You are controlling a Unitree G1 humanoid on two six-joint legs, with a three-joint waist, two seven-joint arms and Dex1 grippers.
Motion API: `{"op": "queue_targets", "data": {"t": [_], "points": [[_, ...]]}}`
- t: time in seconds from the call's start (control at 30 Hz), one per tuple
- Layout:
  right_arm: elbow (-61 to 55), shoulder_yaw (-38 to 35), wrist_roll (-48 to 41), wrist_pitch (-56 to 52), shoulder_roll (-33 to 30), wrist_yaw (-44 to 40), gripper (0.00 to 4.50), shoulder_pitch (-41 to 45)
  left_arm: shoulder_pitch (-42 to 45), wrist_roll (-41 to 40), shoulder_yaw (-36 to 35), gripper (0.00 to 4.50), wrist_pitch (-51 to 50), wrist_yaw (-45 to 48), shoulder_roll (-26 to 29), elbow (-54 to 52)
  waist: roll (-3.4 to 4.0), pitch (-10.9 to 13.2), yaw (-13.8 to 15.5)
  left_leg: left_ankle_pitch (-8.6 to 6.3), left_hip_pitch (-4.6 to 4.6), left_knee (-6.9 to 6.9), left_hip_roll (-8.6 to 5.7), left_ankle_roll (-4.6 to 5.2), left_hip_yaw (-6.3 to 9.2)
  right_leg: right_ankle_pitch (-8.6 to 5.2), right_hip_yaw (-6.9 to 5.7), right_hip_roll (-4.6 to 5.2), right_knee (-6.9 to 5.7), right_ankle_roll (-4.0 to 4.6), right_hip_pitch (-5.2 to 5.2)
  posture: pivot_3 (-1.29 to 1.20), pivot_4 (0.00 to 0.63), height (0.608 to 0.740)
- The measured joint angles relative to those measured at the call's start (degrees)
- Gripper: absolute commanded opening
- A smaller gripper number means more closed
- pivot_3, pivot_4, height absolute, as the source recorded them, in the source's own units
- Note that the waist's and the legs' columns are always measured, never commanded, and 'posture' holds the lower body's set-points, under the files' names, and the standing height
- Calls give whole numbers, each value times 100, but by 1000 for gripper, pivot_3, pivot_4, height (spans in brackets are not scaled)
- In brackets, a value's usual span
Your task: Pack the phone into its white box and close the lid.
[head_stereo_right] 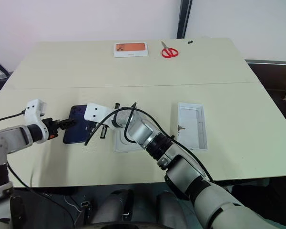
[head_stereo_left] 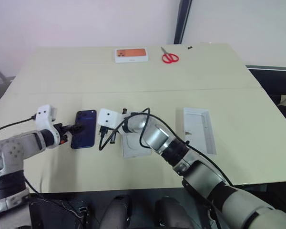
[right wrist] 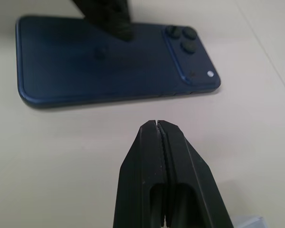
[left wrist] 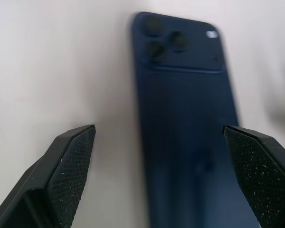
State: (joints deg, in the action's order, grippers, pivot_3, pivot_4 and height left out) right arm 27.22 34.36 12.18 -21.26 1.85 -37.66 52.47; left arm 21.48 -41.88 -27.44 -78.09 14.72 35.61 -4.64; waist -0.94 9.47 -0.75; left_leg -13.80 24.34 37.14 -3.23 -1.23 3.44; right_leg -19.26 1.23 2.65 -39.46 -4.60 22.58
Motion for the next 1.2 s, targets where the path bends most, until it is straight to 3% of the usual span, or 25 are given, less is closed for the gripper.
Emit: {"op": "queue_targets", "data": {"t": [0.57,1.2], "points": [[-69,296,781,476,-340,-126,37,-71,278,5,-85,4500,-830,-64,-1151,-738,0,-5,9,0,-12,2,-3,-1,2,0,-2,2,-1,-1,-15,0,150,740],[-625,747,1763,1099,-970,-562,37,-230,96,6,-392,4500,-1168,-34,-1540,-1214,-1,-6,-20,1,-24,-2,-2,-2,2,0,0,1,2,-1,-27,0,150,740]]}}
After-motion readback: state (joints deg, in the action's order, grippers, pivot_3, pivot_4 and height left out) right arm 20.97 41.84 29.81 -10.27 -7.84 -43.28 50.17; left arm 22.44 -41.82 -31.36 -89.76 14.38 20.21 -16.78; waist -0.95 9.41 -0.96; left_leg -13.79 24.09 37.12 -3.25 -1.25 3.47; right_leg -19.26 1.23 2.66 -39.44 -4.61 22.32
